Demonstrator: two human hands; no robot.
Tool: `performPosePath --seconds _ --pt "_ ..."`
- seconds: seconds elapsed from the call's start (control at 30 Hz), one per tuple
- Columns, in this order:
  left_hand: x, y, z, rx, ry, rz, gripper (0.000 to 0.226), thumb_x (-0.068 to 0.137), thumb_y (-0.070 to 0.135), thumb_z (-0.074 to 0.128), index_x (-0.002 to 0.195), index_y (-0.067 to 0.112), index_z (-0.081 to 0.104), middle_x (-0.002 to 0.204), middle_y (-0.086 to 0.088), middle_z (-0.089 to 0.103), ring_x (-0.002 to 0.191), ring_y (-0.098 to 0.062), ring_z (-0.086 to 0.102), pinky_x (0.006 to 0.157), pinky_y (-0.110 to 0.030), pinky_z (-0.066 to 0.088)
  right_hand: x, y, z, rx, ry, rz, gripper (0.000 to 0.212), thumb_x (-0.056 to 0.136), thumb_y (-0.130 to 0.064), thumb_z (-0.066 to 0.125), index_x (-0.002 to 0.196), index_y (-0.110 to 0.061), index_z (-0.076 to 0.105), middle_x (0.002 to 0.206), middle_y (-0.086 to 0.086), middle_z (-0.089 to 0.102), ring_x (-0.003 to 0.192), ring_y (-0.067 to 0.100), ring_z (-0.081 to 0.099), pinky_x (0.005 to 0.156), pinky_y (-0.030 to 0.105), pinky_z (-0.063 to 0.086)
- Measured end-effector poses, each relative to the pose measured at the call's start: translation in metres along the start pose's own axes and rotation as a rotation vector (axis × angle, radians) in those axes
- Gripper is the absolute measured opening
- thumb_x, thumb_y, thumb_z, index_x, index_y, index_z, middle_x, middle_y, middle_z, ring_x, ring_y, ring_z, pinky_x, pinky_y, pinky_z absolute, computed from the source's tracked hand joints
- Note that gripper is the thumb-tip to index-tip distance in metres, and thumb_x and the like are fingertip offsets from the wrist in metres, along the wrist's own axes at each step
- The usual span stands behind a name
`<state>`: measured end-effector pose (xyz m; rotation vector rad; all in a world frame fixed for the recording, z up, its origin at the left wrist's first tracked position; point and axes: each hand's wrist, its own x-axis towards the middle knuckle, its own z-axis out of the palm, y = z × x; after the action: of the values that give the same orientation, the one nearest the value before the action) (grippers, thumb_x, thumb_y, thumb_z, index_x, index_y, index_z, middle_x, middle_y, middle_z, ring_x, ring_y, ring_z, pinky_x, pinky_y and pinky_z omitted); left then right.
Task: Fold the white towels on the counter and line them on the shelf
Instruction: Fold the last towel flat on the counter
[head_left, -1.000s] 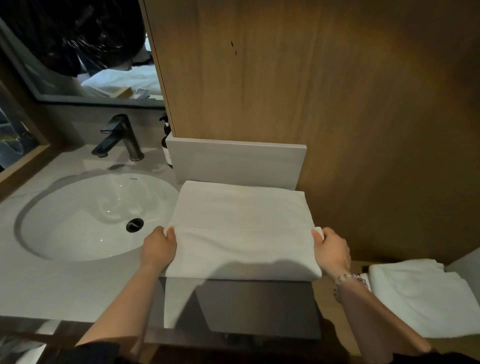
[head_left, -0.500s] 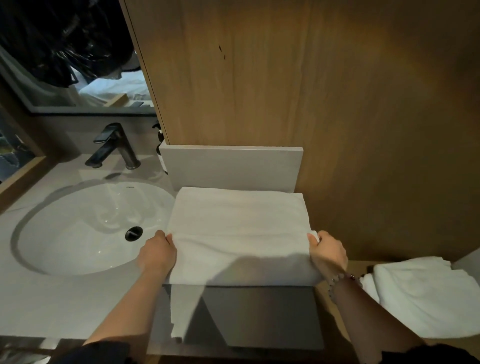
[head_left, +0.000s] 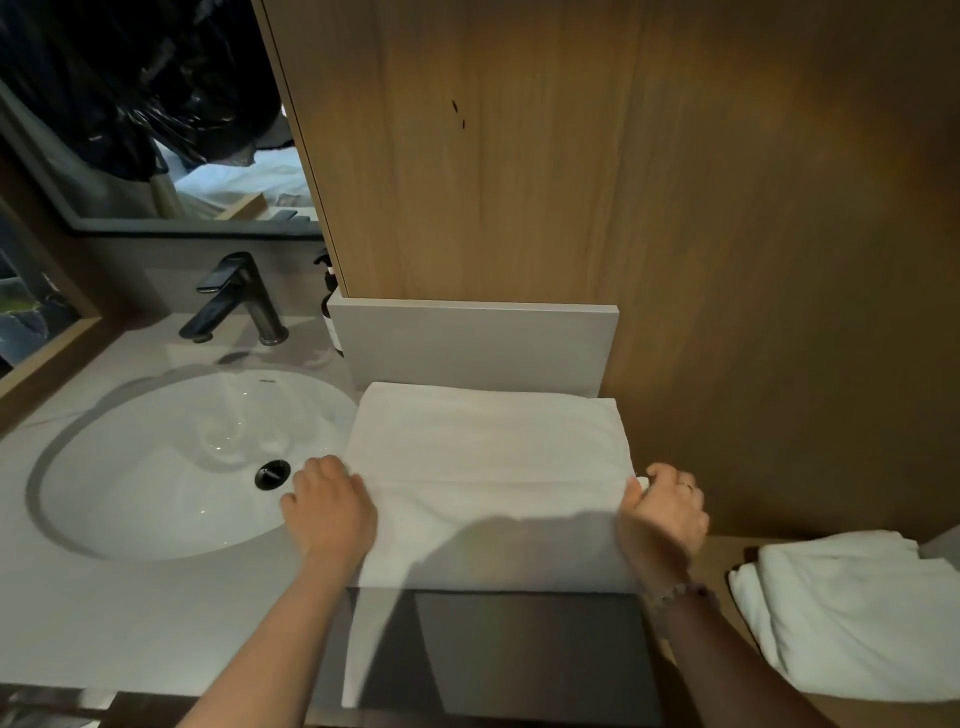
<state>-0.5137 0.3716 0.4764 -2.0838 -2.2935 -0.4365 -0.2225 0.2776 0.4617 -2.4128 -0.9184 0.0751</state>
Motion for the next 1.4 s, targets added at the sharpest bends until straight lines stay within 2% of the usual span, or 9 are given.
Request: performPosePath --seconds 0.07,0.17,0.37,0.5,0.93,1.07,1.17,1.3,1.4 --pt "-0.013 0.024 0.0 -0.087 0.007 0.249 0.033 0.082 0.019 0.043 0.099 -0.002 0.062 0.098 -0.021 0.064 0.087 -0.04 0.063 0.077 -0.042 0.041 -0.019 -0.03 0.008 0.052 0.097 -0.31 0.032 0.089 -0.021 0.045 0.109 -0.005 0.064 0.11 0.016 0.064 0.099 0.034 0.061 0.085 0.038 0.048" --pt "-0.045 0.062 0.016 -0.071 -0.219 0.458 0.062 0.093 0.037 0.019 0.143 0.003 0.033 0.152 -0.014 0.027 0.14 -0.033 0.029 0.114 -0.034 0.016 -0.065 -0.071 0.031 0.063 -0.171 -0.629 0.047 0.089 -0.031 0.032 0.114 -0.01 0.066 0.119 0.01 0.066 0.11 0.028 0.063 0.096 0.039 0.047" --pt "-0.041 0.054 0.027 -0.021 -0.398 0.367 0.061 0.1 0.046 0.013 0.15 0.019 -0.009 0.157 -0.001 -0.017 0.145 -0.018 -0.014 0.109 -0.029 -0.015 -0.069 -0.057 0.043 -0.17 -0.416 -0.718 0.057 0.099 -0.042 0.001 0.126 -0.018 0.045 0.13 0.005 0.059 0.116 0.023 0.06 0.097 0.043 0.044" --pt "-0.023 0.03 0.018 -0.038 -0.429 0.327 0.056 0.102 0.038 0.014 0.15 0.017 -0.006 0.157 -0.001 -0.015 0.145 -0.016 -0.014 0.114 -0.031 -0.012 -0.043 -0.045 0.035 -0.233 -0.381 -0.743 0.085 0.087 -0.056 -0.016 0.145 -0.017 0.033 0.153 0.003 0.03 0.141 0.024 0.029 0.113 0.036 0.009" --pt "-0.004 -0.003 0.017 -0.012 -0.389 0.093 0.06 0.101 0.038 0.013 0.15 0.009 -0.006 0.158 -0.005 -0.013 0.145 -0.021 -0.014 0.117 -0.037 -0.007 0.007 -0.001 0.011 -0.286 -0.407 -0.398 0.055 0.101 -0.039 0.016 0.152 -0.02 0.006 0.159 -0.001 0.001 0.147 0.015 -0.001 0.117 0.044 -0.001" --pt "0.023 0.002 0.018 0.028 -0.379 0.038 0.055 0.101 0.035 0.018 0.148 0.007 0.019 0.158 -0.006 0.014 0.146 -0.028 0.001 0.116 -0.045 0.002 0.045 -0.01 0.001 -0.186 -0.407 -0.166 0.059 0.099 -0.041 0.027 0.15 -0.013 0.016 0.156 0.005 0.022 0.145 0.019 0.014 0.116 0.042 0.007" --pt "0.048 0.015 0.007 -0.015 -0.235 0.041 0.036 0.098 0.031 0.031 0.121 0.012 0.051 0.135 -0.008 0.049 0.127 -0.033 0.035 0.101 -0.043 0.029 0.078 -0.031 -0.004 -0.194 -0.255 -0.027 0.043 0.092 -0.03 0.044 0.13 -0.011 0.048 0.129 0.01 0.055 0.123 0.026 0.045 0.098 0.036 0.035" --pt "0.091 0.034 -0.003 -0.426 -0.3 -0.249 0.033 0.094 0.02 0.048 0.124 0.007 0.052 0.122 -0.017 0.058 0.119 -0.035 0.047 0.094 -0.036 0.037 0.115 -0.05 0.001 0.122 -0.534 0.243 0.02 0.089 -0.021 0.049 0.085 -0.006 0.062 0.084 0.01 0.061 0.083 0.028 0.061 0.075 0.032 0.046" --pt "0.113 0.044 -0.001 -0.964 -0.511 -0.534 0.013 0.095 0.007 0.045 0.087 0.002 0.054 0.071 -0.009 0.065 0.056 -0.019 0.063 0.047 -0.019 0.043 0.126 -0.051 0.016 0.375 -0.598 0.371 0.027 0.089 -0.014 0.049 0.064 -0.006 0.053 0.058 0.006 0.052 0.049 0.019 0.043 0.047 0.024 0.035"
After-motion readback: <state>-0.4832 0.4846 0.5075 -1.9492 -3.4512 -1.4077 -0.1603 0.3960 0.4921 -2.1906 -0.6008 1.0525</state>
